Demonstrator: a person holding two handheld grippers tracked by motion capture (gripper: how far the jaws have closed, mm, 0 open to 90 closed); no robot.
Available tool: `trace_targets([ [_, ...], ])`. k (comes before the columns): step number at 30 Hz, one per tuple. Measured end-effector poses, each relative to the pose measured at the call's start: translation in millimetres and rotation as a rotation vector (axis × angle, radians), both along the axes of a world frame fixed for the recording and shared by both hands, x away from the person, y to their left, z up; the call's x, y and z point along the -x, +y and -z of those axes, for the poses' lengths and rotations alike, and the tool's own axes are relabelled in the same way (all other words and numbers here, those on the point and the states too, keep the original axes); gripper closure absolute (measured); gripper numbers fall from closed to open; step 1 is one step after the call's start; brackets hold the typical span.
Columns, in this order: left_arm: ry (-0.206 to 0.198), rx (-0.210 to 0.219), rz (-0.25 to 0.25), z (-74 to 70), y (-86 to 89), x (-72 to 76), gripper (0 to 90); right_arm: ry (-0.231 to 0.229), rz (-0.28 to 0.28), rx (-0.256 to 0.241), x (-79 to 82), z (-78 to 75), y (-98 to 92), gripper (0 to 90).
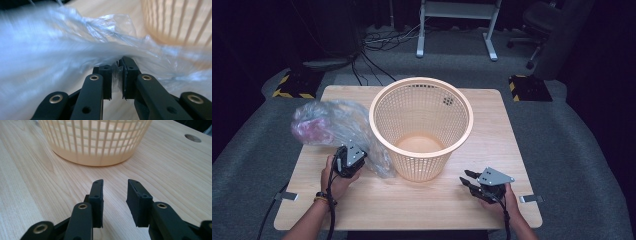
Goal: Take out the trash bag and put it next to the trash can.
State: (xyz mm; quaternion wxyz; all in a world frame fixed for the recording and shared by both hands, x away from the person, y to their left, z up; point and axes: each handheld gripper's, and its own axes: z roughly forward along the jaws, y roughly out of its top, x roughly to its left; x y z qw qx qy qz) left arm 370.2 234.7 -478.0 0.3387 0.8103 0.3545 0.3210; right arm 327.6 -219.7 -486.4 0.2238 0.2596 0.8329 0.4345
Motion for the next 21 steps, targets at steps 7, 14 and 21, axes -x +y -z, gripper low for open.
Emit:
trace_targets([
  [7, 0.132, -0.049, 0.081, 13.4, -3.4, 0.8, 71.8, 0.025, 0.029, 0.004, 0.1, -2.1, -12.4, 65.5],
  [14, 0.215, 0.055, 0.097, 23.0, -0.6, 14.8, 27.3, 0.055, 0.05, 0.014, -3.7, -0.9, -18.2, 58.8],
  [21, 0.294, 0.139, 0.091, 27.3, 2.8, 22.6, 16.5, 0.158, 0.055, 0.005, -7.5, 10.8, -29.4, 36.0],
])
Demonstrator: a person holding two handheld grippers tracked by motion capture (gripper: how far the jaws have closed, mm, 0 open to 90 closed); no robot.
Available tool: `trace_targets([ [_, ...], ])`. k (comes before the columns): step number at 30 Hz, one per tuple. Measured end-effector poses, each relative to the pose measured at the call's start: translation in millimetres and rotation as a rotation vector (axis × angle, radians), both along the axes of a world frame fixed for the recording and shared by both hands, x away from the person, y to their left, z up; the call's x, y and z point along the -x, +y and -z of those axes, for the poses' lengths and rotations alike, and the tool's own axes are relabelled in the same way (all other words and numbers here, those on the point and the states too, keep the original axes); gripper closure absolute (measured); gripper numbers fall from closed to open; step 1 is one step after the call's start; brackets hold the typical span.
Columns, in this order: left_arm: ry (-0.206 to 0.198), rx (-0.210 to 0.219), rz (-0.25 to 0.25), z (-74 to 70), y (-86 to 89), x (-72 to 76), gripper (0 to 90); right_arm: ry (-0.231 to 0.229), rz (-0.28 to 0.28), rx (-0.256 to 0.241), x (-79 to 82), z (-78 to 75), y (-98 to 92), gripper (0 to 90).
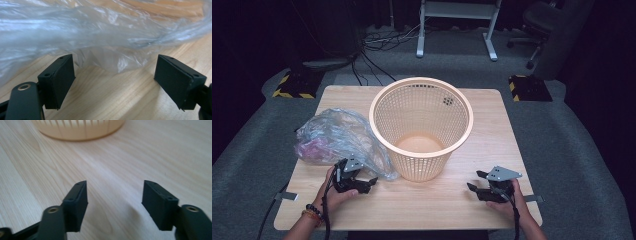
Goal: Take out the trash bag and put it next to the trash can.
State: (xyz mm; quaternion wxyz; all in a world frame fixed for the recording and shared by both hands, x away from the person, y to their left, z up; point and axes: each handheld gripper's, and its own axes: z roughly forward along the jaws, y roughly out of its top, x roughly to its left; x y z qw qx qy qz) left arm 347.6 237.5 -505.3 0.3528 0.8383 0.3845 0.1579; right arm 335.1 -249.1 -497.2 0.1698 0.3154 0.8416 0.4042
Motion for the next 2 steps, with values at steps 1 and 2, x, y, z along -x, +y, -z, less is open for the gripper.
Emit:
trace_targets([
  [1, -0.005, -0.006, 0.002, -0.2, 0.4, 0.1, 16.5, 0.017, 0.002, 0.005, -0.2, 2.7, -2.1, 32.6],
  [2, -0.004, -0.006, 0.001, -0.2, 0.3, 0.1, 16.4, 0.028, 0.01, 0.008, -0.3, 5.4, -3.8, 26.5],
])
